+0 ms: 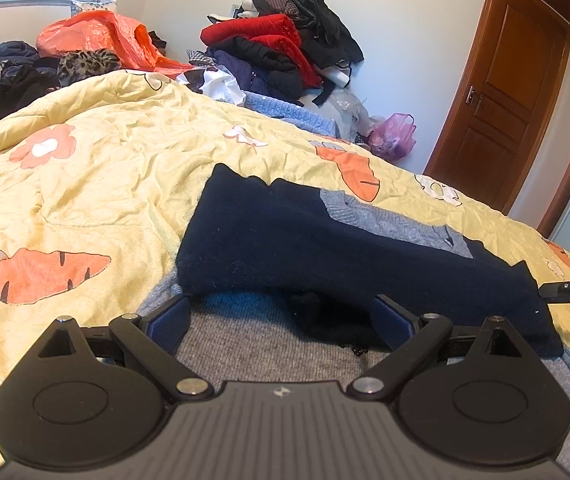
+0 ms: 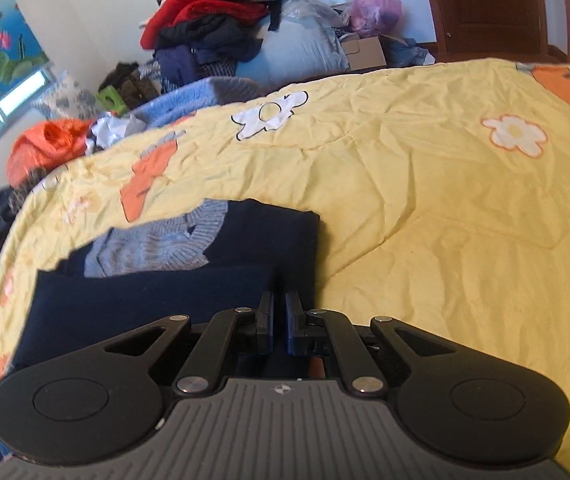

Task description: Fold small clothes

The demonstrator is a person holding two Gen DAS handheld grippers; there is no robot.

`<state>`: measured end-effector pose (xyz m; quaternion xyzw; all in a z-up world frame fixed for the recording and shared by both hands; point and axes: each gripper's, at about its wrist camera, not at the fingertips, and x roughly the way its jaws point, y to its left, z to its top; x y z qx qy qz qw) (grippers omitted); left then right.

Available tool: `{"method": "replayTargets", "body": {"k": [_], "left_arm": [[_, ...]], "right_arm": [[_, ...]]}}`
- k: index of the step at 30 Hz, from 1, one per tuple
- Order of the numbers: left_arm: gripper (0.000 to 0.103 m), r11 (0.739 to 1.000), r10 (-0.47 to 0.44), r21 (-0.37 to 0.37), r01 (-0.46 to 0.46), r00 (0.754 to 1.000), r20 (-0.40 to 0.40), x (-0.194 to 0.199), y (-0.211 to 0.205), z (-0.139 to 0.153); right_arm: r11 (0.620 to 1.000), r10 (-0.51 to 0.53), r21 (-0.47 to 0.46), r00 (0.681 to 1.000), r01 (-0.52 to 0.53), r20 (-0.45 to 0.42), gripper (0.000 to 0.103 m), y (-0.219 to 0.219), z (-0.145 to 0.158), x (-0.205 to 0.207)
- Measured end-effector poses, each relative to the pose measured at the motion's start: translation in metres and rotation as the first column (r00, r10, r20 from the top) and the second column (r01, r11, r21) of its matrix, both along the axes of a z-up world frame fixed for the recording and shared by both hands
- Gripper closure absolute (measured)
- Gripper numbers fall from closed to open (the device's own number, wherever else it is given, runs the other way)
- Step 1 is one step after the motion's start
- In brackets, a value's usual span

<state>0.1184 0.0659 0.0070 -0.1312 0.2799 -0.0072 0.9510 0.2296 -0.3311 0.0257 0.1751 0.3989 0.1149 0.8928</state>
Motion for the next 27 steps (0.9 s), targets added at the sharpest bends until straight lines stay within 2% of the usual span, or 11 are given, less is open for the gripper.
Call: {"method": "replayTargets", "body": {"k": [4,9,10,11,12,14,17,21,23,25,27], "left_arm": [[0.006,1.0,0.001,0.001,-0.001,1.0,-0.001,0.0,0.0,0.0],[0.006,1.0,0.0,0.002,0.0,1.0,-0.002,0.0,0.0,0.0],[0.006,1.0,0.001,0.002,-0.001,1.0,-0.004,0.0,0.0,0.0],[0.006,1.0,0.001,0.003,-0.001,1.0,-0.005,0.0,0.0,0.0],[0.006,1.0,0.002,0.003,-0.002,1.0,-0.005,0.0,0.0,-0.001],[0.006,1.0,0.001,0.003,-0.001,1.0,-0.004,0.0,0.0,0.0],[0.006,1.0,0.0,0.003,0.0,1.0,-0.004,0.0,0.0,-0.001],[0.006,1.0,-0.003,0.01,0.003,1.0,-0.003,0.0,-0.001,-0.001],[0.006,1.0,-0.002,0.011,0.002,1.0,-0.005,-0.001,-0.001,-0.001],[0.006,1.0,-0.003,0.017,0.003,1.0,-0.011,0.0,-0.002,-0.001],[0.006,1.0,-0.007,0.03,0.007,1.0,-0.021,0.001,-0.005,-0.001]], "right_arm": [[0.995,0.004,0.098,0.999,0.0,-0.032,0.068,-0.002,-0.004,-0.005],[0.997,0.034,0.078,0.997,-0.028,-0.071,0.064,0.015,-0.015,-0.007],[0.996,0.044,0.076,0.997,-0.039,-0.067,0.068,0.018,-0.016,-0.008],[0.997,0.052,0.065,0.996,-0.047,-0.068,0.082,0.022,-0.017,-0.008],[0.997,0.063,0.052,0.996,-0.06,-0.062,0.089,0.026,-0.015,-0.01],[0.996,0.086,-0.001,0.996,-0.086,-0.022,0.089,0.031,-0.008,-0.012],[0.997,0.08,-0.024,0.997,-0.08,0.015,0.089,0.024,0.007,-0.014],[0.998,0.057,-0.034,0.998,-0.058,-0.013,0.089,0.013,-0.001,-0.01],[0.997,0.071,-0.035,0.997,-0.073,-0.032,0.083,0.018,-0.013,-0.012],[0.999,0.04,-0.021,0.999,-0.04,-0.002,0.074,0.02,-0.015,-0.02],[0.999,-0.009,0.042,1.0,0.008,0.018,0.057,0.016,-0.012,-0.033]]}}
